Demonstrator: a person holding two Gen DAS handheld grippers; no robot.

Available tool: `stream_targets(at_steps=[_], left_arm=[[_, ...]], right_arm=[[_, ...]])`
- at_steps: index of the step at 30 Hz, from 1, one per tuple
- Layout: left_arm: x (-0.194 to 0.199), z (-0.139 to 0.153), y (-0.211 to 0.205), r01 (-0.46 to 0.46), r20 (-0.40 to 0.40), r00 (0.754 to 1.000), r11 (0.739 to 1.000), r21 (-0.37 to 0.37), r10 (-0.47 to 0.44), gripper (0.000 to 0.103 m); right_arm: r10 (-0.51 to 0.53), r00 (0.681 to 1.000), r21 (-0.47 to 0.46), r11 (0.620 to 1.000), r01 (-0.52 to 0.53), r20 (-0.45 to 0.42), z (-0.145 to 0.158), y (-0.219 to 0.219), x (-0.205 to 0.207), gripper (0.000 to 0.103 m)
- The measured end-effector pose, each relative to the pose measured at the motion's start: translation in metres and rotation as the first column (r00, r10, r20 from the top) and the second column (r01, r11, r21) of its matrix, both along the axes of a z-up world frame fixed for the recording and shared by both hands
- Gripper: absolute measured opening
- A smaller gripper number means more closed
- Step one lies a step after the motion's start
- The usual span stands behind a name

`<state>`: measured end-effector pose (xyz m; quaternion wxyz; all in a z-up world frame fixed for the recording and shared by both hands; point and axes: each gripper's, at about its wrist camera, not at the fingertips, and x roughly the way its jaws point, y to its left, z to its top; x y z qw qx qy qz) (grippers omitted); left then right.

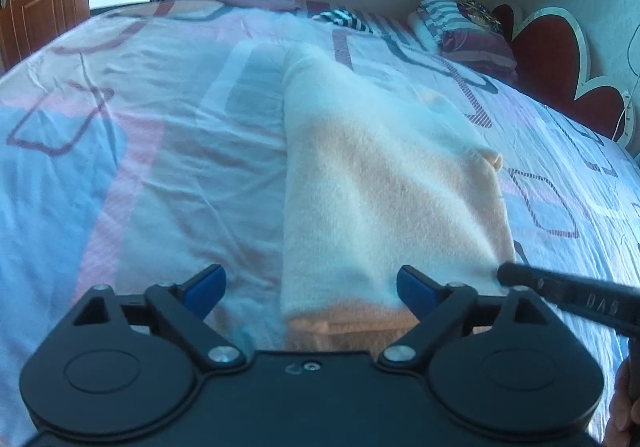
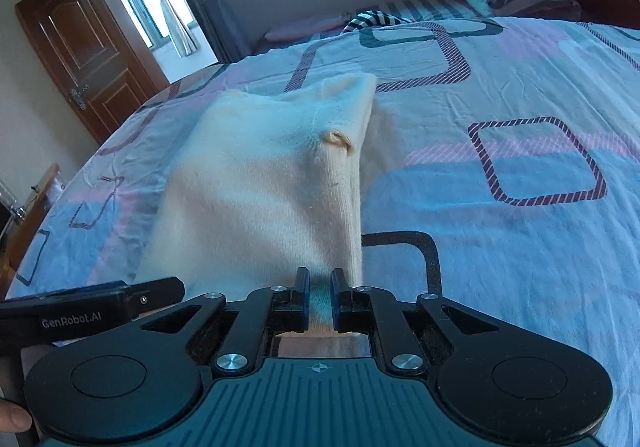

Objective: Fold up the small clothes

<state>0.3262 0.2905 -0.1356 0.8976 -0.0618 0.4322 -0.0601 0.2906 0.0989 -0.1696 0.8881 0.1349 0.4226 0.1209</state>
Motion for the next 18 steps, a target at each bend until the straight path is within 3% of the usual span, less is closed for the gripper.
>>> stream_targets(at_steps=[2, 6, 10, 15, 18], left_arm=[[-0.001, 0.005, -0.003, 0.009, 0.005, 1.0, 1.0, 0.023, -0.009, 0.101], [-0.002, 0.015, -0.013, 0.047, -0.027, 0.999, 0.996, 0.073, -0.045, 0.102], [-0.011, 0.026, -0.024, 0.052, -0.062, 0.997, 0.986, 0.157, -0.043, 0.102], [-0.053, 0.067, -0.034, 0.104, 0.075, 0.99, 0.979, 0.175, -0.119, 0.102], [-0.083, 0.095, -0.036, 0.063, 0.16, 0.983, 0.985, 0.161, -0.09, 0.102]], right_arm=[[-0.008, 1.0, -0.015, 1.0, 0.008, -0.008, -0.001, 0.002, -0.005, 0.015], [-0.056, 0.998, 0.006, 0.998, 0.056, 0.009, 0.007, 0.001, -0.018, 0.017], [-0.073, 0.996, 0.024, 0.997, 0.072, 0.049, 0.027, -0.001, -0.036, 0.03], [-0.055, 0.992, 0.018, 0.998, 0.053, 0.11, 0.059, -0.004, -0.067, 0.043], [-0.039, 0.991, 0.017, 0.999, 0.037, 0.132, 0.076, -0.008, -0.086, 0.051]])
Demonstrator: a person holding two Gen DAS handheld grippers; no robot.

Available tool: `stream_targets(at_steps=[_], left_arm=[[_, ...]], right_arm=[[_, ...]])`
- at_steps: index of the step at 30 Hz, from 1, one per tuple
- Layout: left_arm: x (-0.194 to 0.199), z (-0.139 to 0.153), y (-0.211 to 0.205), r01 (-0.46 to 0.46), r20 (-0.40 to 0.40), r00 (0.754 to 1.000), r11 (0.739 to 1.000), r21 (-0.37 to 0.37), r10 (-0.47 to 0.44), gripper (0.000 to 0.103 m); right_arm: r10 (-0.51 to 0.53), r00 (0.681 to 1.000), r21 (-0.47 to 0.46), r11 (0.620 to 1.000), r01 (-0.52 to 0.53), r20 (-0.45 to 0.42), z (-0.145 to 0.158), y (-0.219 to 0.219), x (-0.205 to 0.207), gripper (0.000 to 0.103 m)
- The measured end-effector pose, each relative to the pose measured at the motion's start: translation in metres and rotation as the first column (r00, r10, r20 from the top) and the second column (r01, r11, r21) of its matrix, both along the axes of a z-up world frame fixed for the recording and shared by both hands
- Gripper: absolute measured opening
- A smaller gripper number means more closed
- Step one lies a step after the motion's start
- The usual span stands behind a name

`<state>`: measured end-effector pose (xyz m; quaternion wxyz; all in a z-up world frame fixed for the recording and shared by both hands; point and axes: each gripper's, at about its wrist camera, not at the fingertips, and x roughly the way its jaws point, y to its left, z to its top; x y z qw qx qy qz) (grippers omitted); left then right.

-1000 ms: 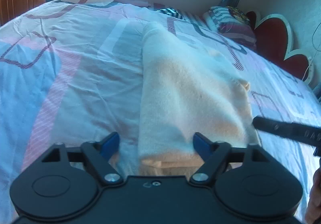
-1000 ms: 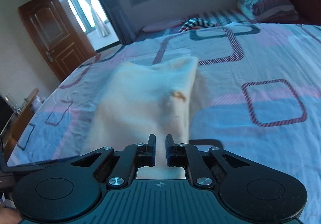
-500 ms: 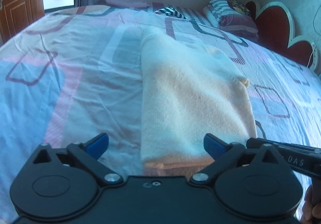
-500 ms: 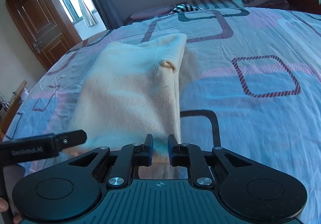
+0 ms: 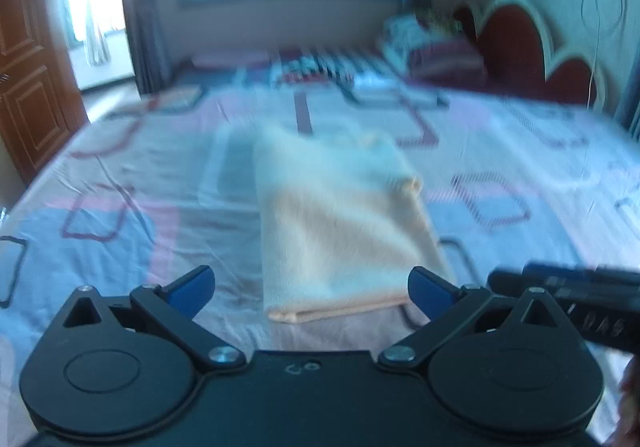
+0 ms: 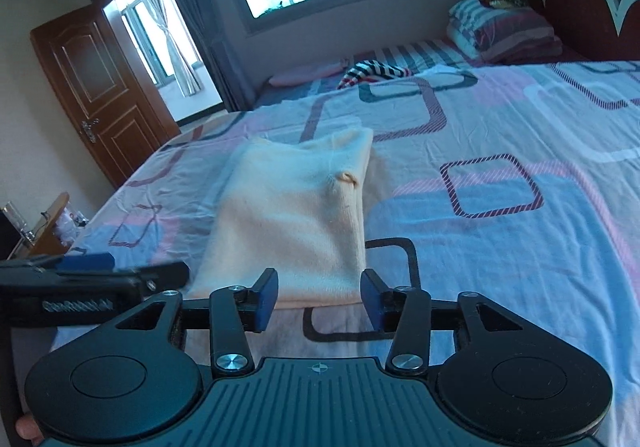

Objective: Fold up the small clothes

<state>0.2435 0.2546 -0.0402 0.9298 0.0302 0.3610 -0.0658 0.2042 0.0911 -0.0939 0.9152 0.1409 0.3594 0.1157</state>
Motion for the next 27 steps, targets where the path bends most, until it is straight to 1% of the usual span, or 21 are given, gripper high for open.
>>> stream_targets(at_steps=[1, 2, 3, 4, 6, 8, 9, 11, 13, 14, 17, 19, 21, 23, 27], left_arm=[[-0.009, 0.008, -0.002, -0.017, 0.026, 1.0, 1.0, 0.008, 0.017, 0.102], [-0.019, 0.015, -0.004, -0.034, 0.047, 0.998, 0.999, 0.02, 0.033, 0.102], [-0.029, 0.021, -0.006, -0.05, 0.067, 0.997, 0.998, 0.034, 0.048, 0.102], [-0.039, 0.027, -0.009, -0.061, 0.079, 0.995, 0.997, 0.05, 0.057, 0.102], [-0.054, 0.04, -0.015, -0.077, 0.077, 0.994, 0.995, 0.064, 0.072, 0.102], [-0.071, 0.049, -0.017, -0.09, 0.065, 0.994, 0.995, 0.043, 0.087, 0.102], [-0.081, 0.053, -0.018, -0.099, 0.061, 0.993, 0.995, 0.026, 0.097, 0.102], [-0.1, 0.06, -0.019, -0.127, 0.052, 0.991, 0.992, 0.004, 0.126, 0.102], [-0.12, 0.065, -0.021, -0.148, 0.056, 0.987, 0.989, -0.008, 0.148, 0.102], [-0.13, 0.067, -0.023, -0.157, 0.055, 0.986, 0.988, -0.008, 0.157, 0.102], [-0.157, 0.071, -0.028, -0.173, 0.052, 0.984, 0.985, 0.003, 0.173, 0.102], [-0.173, 0.073, -0.031, -0.183, 0.049, 0.982, 0.983, 0.013, 0.182, 0.102], [-0.187, 0.075, -0.032, -0.194, 0.042, 0.98, 0.981, 0.001, 0.194, 0.102], [-0.198, 0.077, -0.032, -0.206, 0.045, 0.977, 0.978, -0.007, 0.206, 0.102], [-0.212, 0.081, -0.032, -0.226, 0.059, 0.972, 0.974, 0.002, 0.226, 0.102]], right_arm=[[0.009, 1.0, 0.001, 1.0, -0.009, 0.006, 0.005, -0.002, -0.006, 0.057], [0.018, 1.0, 0.001, 1.0, -0.018, 0.015, 0.01, -0.004, -0.014, 0.06], [0.027, 0.999, 0.0, 1.0, -0.027, 0.025, 0.015, -0.005, -0.022, 0.061], [0.035, 0.999, -0.003, 0.999, -0.035, 0.033, 0.02, -0.006, -0.029, 0.063], [0.047, 0.997, -0.016, 0.999, -0.046, 0.058, 0.031, -0.01, -0.048, 0.071], [0.035, 0.995, -0.055, 0.998, -0.03, 0.096, 0.044, -0.011, -0.07, 0.089], [0.019, 0.993, -0.083, 0.997, -0.009, 0.12, 0.051, -0.011, -0.082, 0.092], [-0.039, 0.984, -0.148, 0.987, 0.064, 0.171, 0.065, -0.011, -0.108, 0.102], [-0.076, 0.974, -0.187, 0.975, 0.117, 0.213, 0.076, -0.013, -0.131, 0.103], [-0.083, 0.97, -0.188, 0.974, 0.127, 0.228, 0.082, -0.015, -0.143, 0.103], [-0.115, 0.96, -0.153, 0.976, 0.158, 0.254, 0.095, -0.023, -0.176, 0.103], [-0.109, 0.956, -0.129, 0.981, 0.148, 0.271, 0.101, -0.026, -0.193, 0.103], [-0.088, 0.954, -0.123, 0.984, 0.128, 0.286, 0.107, -0.028, -0.206, 0.103], [-0.074, 0.949, -0.133, 0.984, 0.12, 0.308, 0.112, -0.027, -0.216, 0.103], [-0.048, 0.939, -0.153, 0.983, 0.106, 0.34, 0.118, -0.026, -0.238, 0.103]])
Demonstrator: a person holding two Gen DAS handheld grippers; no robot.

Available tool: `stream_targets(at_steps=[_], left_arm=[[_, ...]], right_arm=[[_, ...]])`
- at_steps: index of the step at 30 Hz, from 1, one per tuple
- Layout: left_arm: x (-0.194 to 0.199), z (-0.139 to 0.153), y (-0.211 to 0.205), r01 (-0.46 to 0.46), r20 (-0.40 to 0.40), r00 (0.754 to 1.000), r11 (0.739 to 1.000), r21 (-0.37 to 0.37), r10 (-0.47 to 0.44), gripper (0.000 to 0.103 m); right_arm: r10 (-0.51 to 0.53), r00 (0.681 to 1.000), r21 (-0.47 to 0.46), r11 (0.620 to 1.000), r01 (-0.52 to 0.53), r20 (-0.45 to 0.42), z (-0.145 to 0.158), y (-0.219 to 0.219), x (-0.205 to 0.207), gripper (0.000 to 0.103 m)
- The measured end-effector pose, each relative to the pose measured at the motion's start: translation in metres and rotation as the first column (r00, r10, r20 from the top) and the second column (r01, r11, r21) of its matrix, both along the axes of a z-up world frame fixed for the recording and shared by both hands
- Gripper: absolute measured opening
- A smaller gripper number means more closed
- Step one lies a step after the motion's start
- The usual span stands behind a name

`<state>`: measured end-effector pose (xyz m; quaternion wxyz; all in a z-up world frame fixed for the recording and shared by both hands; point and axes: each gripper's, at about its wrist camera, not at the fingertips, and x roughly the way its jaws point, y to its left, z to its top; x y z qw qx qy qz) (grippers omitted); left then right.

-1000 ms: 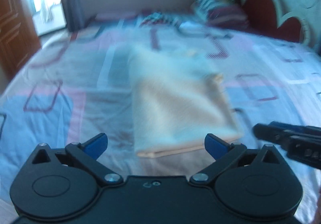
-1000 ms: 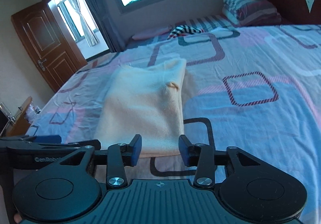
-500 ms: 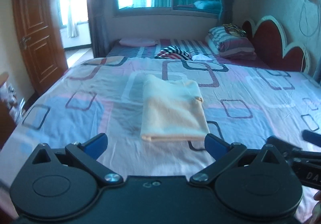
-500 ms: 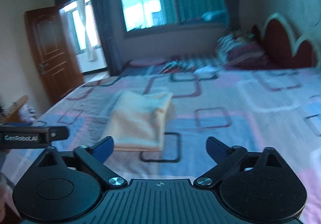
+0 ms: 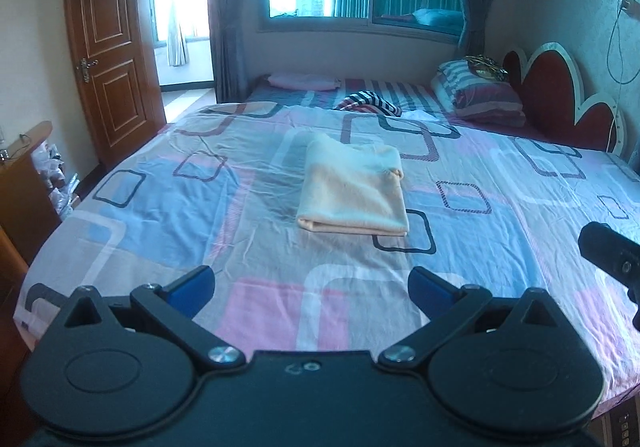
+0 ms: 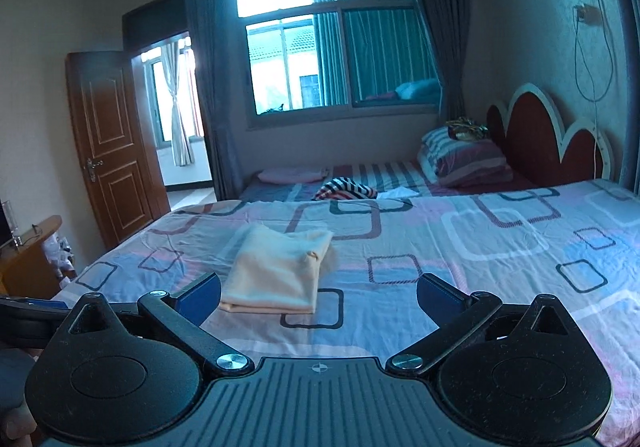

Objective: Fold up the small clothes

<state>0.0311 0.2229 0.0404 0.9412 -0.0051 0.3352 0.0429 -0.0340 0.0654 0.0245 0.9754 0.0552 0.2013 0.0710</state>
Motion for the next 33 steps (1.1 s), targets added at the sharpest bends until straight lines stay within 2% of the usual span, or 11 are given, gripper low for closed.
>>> stream_targets(at_steps=[6, 33], left_arm=[[-0.012, 0.006, 0.0, -0.021, 0.022, 1.0, 1.0, 0.013, 0.021, 0.102], [-0.012, 0.008, 0.0, -0.018, 0.023, 1.0, 0.999, 0.033, 0.017, 0.102]], right_arm=[[0.023, 1.0, 0.007, 1.0, -0.023, 0.003, 0.0, 0.001, -0.005, 0.103], [0.036, 0.999, 0.026, 0.999, -0.036, -0.006, -0.003, -0.009, -0.005, 0.103]])
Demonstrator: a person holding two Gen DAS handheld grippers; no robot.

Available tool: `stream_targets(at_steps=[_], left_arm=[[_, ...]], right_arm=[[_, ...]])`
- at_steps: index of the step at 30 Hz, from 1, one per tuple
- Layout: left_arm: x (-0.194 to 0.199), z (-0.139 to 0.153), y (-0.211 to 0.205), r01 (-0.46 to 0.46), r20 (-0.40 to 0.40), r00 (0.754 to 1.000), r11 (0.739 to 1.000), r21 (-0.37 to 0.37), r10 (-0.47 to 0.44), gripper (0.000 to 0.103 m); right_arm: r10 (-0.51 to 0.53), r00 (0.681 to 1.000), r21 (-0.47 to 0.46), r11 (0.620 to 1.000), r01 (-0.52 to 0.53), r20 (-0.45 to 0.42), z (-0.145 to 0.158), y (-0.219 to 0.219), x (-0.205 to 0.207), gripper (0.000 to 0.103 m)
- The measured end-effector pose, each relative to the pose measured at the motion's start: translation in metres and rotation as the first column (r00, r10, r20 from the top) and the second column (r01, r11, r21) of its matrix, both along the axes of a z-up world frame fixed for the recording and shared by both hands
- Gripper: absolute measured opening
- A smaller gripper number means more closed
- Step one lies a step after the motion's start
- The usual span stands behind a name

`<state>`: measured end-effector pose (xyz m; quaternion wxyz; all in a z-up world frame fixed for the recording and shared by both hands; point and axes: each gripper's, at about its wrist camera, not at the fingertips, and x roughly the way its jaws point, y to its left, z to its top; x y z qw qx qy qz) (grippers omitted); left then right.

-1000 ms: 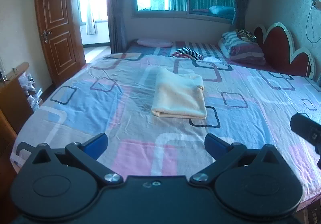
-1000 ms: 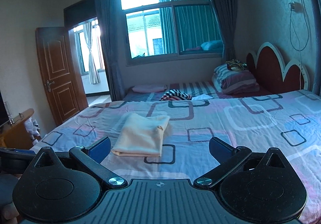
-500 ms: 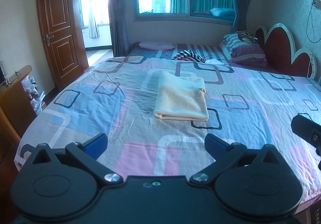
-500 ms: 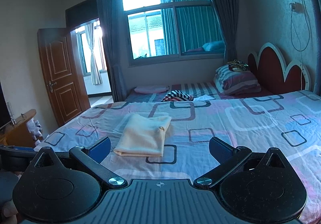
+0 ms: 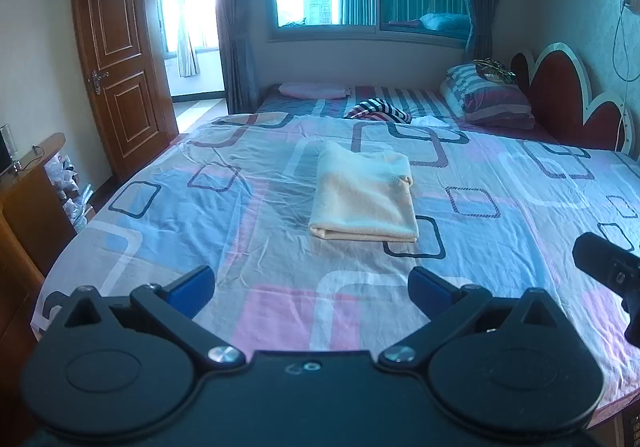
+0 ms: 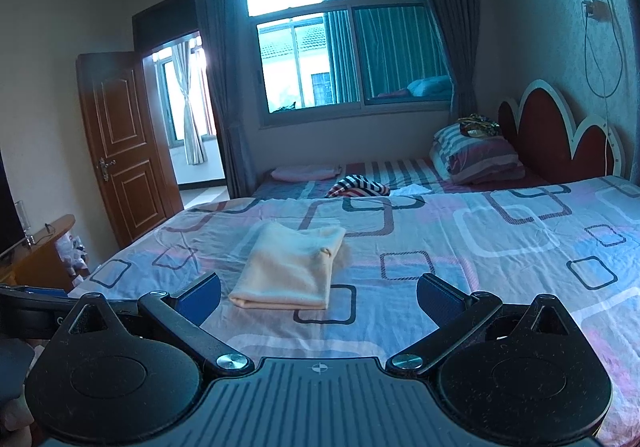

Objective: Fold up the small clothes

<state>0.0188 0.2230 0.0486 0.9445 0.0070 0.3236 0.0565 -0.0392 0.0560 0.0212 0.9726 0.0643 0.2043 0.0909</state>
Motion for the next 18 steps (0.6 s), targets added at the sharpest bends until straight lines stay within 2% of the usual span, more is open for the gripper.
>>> stream_targets(at_steps=[18], left_arm=[[0.0086, -0.0012, -0.0063, 0.002, -0.013, 1.0, 1.0, 0.0, -0.002, 0.102]], right_arm=[[0.01, 1.0, 0.001, 1.0, -0.01, -0.014, 0.0004, -0.0029, 0.0053, 0.103]])
